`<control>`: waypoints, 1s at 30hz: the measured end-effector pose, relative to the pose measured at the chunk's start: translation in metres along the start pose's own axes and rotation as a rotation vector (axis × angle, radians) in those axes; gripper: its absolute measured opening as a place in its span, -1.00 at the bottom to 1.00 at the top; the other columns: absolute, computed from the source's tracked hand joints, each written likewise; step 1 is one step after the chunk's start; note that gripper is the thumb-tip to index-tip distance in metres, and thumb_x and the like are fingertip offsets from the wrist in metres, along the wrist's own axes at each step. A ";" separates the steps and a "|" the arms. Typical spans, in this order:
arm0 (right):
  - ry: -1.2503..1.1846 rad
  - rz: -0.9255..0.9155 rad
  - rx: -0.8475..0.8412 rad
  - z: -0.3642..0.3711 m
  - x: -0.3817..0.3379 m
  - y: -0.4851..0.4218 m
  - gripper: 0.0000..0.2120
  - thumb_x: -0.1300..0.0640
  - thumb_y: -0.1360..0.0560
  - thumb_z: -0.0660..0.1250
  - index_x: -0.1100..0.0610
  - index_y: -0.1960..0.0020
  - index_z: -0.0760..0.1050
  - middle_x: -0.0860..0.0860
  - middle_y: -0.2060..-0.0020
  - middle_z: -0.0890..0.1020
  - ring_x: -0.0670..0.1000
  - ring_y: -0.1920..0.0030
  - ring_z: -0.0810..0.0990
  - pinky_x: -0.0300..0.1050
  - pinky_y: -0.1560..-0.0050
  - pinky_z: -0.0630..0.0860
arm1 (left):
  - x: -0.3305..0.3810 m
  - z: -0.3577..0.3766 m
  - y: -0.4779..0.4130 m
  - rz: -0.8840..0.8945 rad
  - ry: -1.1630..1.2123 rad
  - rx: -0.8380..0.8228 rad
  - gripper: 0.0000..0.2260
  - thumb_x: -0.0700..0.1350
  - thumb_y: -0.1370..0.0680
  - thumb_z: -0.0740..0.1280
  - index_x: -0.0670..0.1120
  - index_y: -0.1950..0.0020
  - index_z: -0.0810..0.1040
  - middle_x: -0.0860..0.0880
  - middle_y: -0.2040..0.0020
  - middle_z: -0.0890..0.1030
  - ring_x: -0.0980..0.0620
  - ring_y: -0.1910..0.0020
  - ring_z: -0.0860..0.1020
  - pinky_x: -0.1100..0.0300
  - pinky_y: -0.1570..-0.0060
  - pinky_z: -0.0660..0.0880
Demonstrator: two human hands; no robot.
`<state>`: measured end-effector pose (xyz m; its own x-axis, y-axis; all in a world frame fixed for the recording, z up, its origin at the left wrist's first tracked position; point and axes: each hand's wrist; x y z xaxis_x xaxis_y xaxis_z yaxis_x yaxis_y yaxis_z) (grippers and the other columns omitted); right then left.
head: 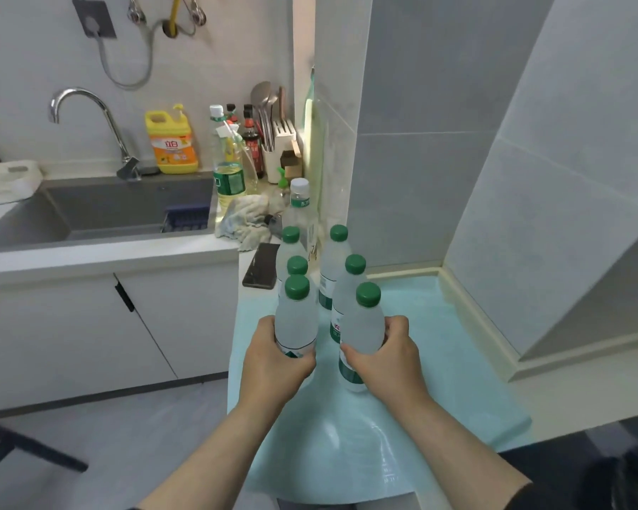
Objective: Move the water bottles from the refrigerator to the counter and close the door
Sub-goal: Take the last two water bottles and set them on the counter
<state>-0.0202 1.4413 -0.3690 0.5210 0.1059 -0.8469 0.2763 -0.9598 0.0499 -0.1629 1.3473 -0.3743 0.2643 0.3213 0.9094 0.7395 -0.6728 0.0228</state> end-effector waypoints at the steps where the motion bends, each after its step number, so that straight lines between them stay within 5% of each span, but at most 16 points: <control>1: 0.001 0.000 -0.003 0.002 0.003 -0.004 -0.45 -0.03 -0.27 0.58 0.01 -0.04 0.28 -0.08 0.08 0.54 -0.04 0.13 0.54 -0.32 0.42 0.38 | -0.003 0.004 -0.004 0.007 -0.008 -0.005 -0.62 -0.06 -0.32 0.50 0.16 0.01 0.39 0.18 0.09 0.58 0.22 0.15 0.57 0.42 0.41 0.40; 7: -0.051 0.002 0.014 0.009 0.018 -0.020 -0.42 0.00 -0.25 0.60 0.04 -0.05 0.28 -0.05 0.05 0.56 0.02 0.05 0.57 -0.15 0.24 0.48 | -0.021 0.018 -0.015 0.000 -0.014 -0.014 -0.54 -0.08 -0.28 0.54 0.11 -0.08 0.41 0.16 0.02 0.57 0.21 0.07 0.57 0.19 0.18 0.55; 13: -0.051 -0.007 -0.018 0.009 0.024 -0.019 -0.39 0.00 -0.26 0.60 0.00 -0.09 0.26 -0.05 0.00 0.56 0.03 0.01 0.56 -0.30 0.32 0.41 | -0.022 0.018 -0.015 0.002 -0.023 -0.052 -0.49 -0.05 -0.27 0.55 0.10 -0.10 0.37 0.16 -0.01 0.54 0.17 0.02 0.57 0.17 0.14 0.56; 16: -0.049 -0.048 -0.058 0.004 0.020 -0.017 -0.35 -0.04 -0.29 0.57 0.00 -0.21 0.26 -0.07 -0.07 0.53 0.04 -0.07 0.56 -0.22 0.18 0.47 | -0.019 0.011 -0.010 0.013 -0.033 -0.084 -0.40 0.00 -0.27 0.56 0.13 -0.22 0.35 0.15 -0.17 0.53 0.10 -0.16 0.54 0.17 -0.01 0.53; 20: -0.061 -0.212 -0.041 -0.019 -0.015 -0.009 -0.21 -0.07 -0.41 0.47 0.02 -0.50 0.13 -0.02 -0.41 0.36 0.02 -0.40 0.34 -0.15 -0.26 0.30 | 0.009 -0.029 -0.001 0.150 -0.130 -0.020 -0.17 0.08 -0.34 0.52 0.02 -0.51 0.17 0.14 -0.42 0.30 0.15 -0.36 0.29 0.14 -0.29 0.30; 23: -0.023 -0.404 -0.008 -0.039 -0.071 0.005 -0.20 -0.07 -0.45 0.42 0.06 -0.54 0.08 0.02 -0.50 0.25 0.02 -0.46 0.22 -0.19 -0.28 0.17 | 0.050 -0.083 0.005 0.323 -0.256 0.084 -0.14 0.14 -0.39 0.45 -0.02 -0.56 0.09 0.09 -0.49 0.22 0.12 -0.43 0.20 0.15 -0.34 0.19; 30: -0.110 -0.764 -0.127 -0.032 -0.205 0.068 -0.23 -0.20 -0.41 0.31 0.01 -0.52 0.12 0.01 -0.52 0.21 0.03 -0.49 0.18 0.01 -0.42 0.20 | 0.119 -0.223 0.069 0.406 -0.402 0.342 -0.12 0.28 -0.39 0.30 -0.01 -0.58 0.02 -0.02 -0.60 0.11 0.03 -0.56 0.03 0.03 -0.49 0.07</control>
<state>-0.0818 1.3623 -0.1749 0.0675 0.6927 -0.7180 0.6195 -0.5933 -0.5141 -0.2188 1.1907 -0.1722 0.7249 0.3549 0.5904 0.6694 -0.5651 -0.4822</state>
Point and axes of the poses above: each hand's wrist, its own y-axis away from the middle knuckle, its own z-axis out of the palm, x = y × z
